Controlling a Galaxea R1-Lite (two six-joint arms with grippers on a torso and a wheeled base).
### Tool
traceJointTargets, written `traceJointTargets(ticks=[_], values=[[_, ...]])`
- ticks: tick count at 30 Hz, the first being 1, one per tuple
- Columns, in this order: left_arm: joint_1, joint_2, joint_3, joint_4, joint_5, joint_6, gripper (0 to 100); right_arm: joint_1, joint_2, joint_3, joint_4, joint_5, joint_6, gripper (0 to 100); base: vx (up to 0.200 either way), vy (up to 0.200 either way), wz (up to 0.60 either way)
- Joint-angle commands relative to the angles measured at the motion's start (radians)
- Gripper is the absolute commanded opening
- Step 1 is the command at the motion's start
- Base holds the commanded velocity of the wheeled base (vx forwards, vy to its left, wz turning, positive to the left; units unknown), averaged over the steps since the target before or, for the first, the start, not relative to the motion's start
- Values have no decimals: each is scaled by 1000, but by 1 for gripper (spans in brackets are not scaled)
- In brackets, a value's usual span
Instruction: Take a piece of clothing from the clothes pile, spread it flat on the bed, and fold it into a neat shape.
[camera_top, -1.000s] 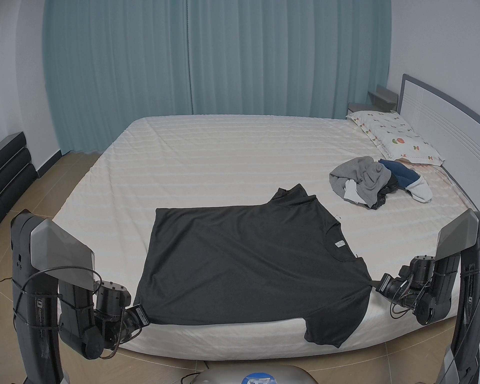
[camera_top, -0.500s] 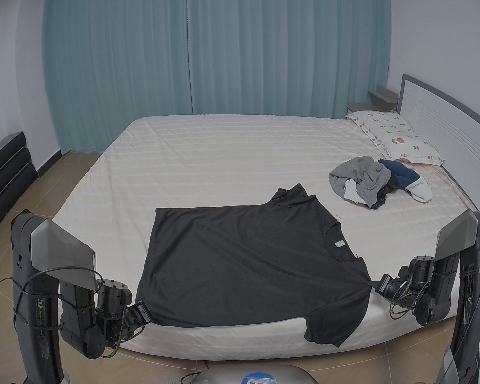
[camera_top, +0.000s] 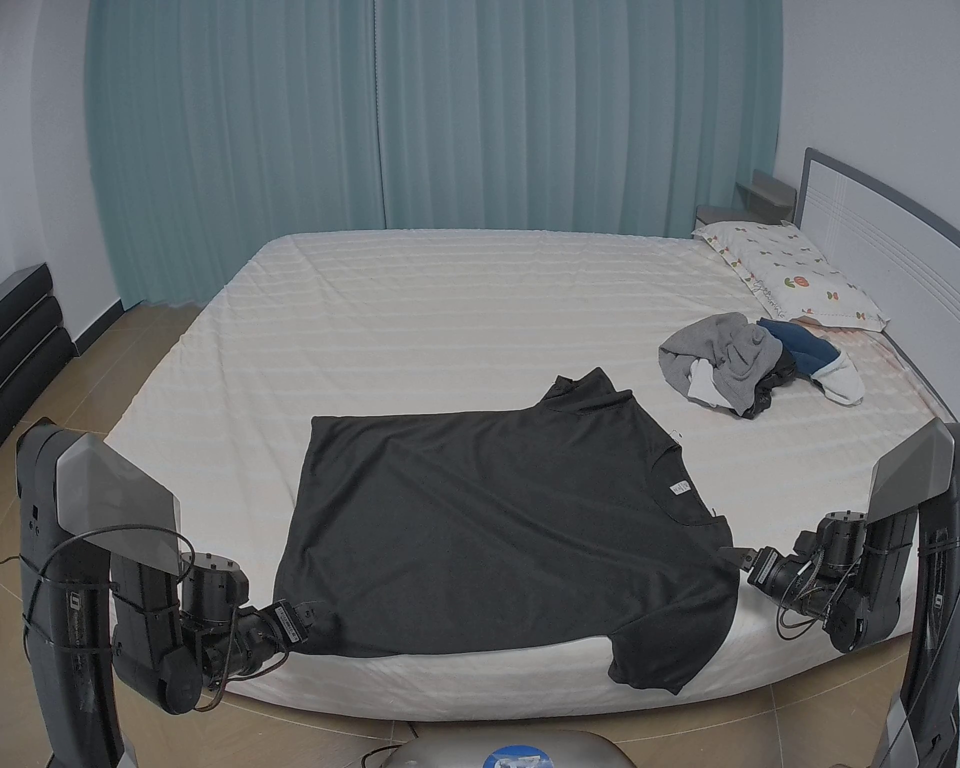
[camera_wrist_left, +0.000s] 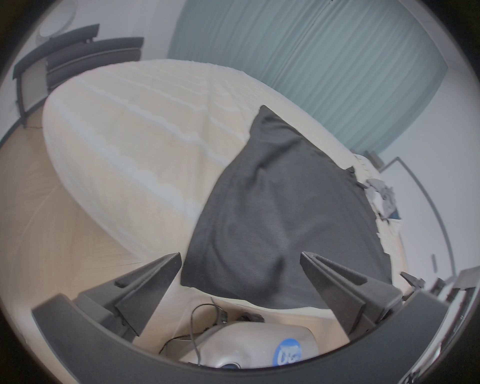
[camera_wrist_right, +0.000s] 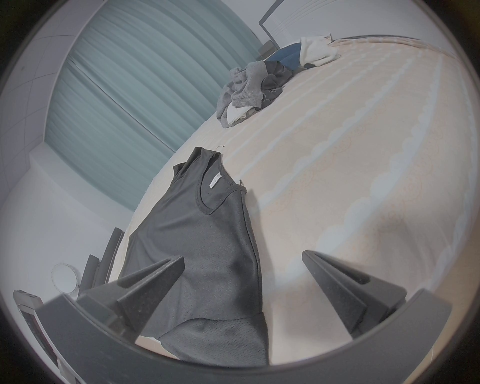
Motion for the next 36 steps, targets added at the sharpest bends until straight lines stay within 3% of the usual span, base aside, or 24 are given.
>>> traceJointTargets(ticks=[1,3,5,7,9,21,28,36], values=[[97,-5,49,-93,-182,99,100,3,-7,1,-6,0,30,100,0,0,0],[136,-4,72,-113,-284,199,100,7,-7,4,-6,0,39,100,0,0,0],[158,2,72,-110,-329,283,100,7,-8,12,-6,-1,40,100,0,0,0],[179,28,60,-109,-347,389,100,7,-11,17,-6,0,40,100,0,0,0],[176,53,38,-107,-350,421,100,8,-14,17,-6,0,40,100,0,0,0],[155,140,34,-115,-333,432,100,14,-14,15,-6,0,40,100,0,0,0],[150,162,-2,-120,-280,440,100,22,-16,18,-6,0,42,100,0,0,0],[124,153,7,-121,-292,435,100,22,-14,18,-6,0,42,100,0,0,0]])
